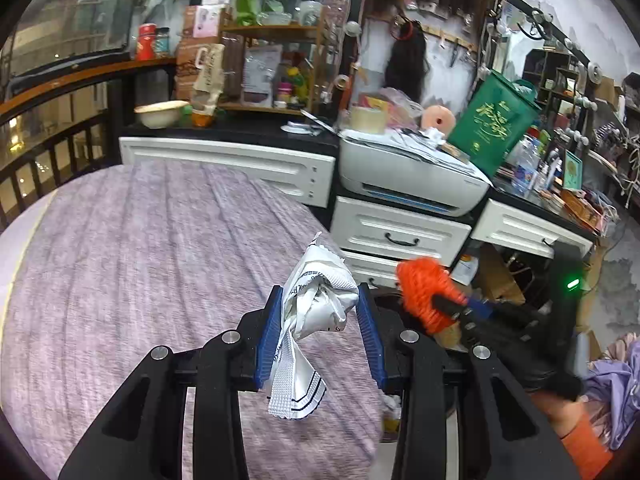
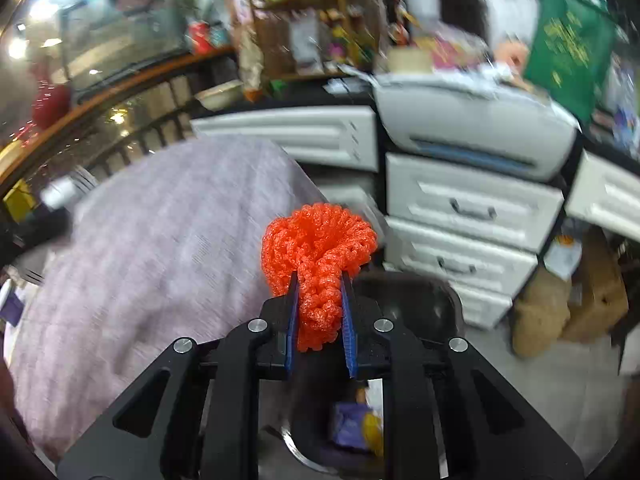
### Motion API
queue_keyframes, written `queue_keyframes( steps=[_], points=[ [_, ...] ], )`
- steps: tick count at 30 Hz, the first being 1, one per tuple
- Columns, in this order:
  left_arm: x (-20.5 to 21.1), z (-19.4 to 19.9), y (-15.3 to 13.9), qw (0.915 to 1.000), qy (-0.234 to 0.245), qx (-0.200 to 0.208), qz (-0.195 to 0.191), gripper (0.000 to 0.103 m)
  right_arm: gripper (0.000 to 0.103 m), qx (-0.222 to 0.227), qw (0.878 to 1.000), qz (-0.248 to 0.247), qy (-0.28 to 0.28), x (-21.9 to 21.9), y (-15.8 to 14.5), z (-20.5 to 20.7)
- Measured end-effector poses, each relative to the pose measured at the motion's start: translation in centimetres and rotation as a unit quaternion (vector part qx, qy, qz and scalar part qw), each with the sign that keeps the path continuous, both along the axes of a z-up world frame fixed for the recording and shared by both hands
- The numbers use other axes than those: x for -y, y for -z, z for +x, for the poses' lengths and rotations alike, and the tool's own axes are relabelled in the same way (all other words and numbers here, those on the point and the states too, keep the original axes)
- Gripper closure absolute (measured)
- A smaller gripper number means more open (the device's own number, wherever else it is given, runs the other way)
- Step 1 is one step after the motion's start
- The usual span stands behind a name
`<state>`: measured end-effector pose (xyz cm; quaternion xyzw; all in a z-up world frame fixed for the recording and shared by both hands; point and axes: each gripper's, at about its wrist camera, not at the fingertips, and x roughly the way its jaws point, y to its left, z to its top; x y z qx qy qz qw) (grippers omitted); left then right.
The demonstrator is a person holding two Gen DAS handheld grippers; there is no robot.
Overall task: Collect trash
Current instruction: 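Carry the wrapper and net over the black bin and open both tools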
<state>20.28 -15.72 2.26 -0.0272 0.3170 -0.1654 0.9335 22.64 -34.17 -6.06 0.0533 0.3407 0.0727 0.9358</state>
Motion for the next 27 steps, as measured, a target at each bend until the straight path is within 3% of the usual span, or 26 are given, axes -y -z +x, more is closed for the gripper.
queue_keyframes(
  steps=[6, 11, 14, 15, 18, 27],
  points=[
    [2.0, -0.3, 0.9, 0.9998, 0.017, -0.009, 0.004, 0.066, 0.084, -0.082, 0.996, 0.021, 0.037, 2.1, 6.9, 1.5],
    [3.2, -0.6, 1.5, 0.9995, 0.028, -0.015, 0.005, 0.066, 0.083, -0.125, 0.990, 0.007, 0.058, 2.0, 11.5, 2.9],
    [3.7, -0.7, 1.6, 0.9993, 0.033, -0.015, 0.007, 0.066, 0.067, -0.141, 0.987, 0.006, 0.075, 2.3, 13.2, 3.2],
    [3.8, -0.7, 1.6, 0.9992, 0.035, -0.016, 0.007, 0.066, 0.058, -0.145, 0.986, 0.013, 0.081, 2.6, 13.6, 3.2],
    [4.4, -0.7, 1.8, 0.9988, 0.044, -0.018, 0.010, 0.066, 0.045, -0.143, 0.985, 0.026, 0.093, 3.3, 13.4, 2.5],
    [8.0, -0.5, 3.7, 0.9943, 0.097, -0.041, 0.018, 0.066, 0.041, -0.113, 0.984, 0.024, 0.136, 6.7, 10.6, -1.1]
  ],
)
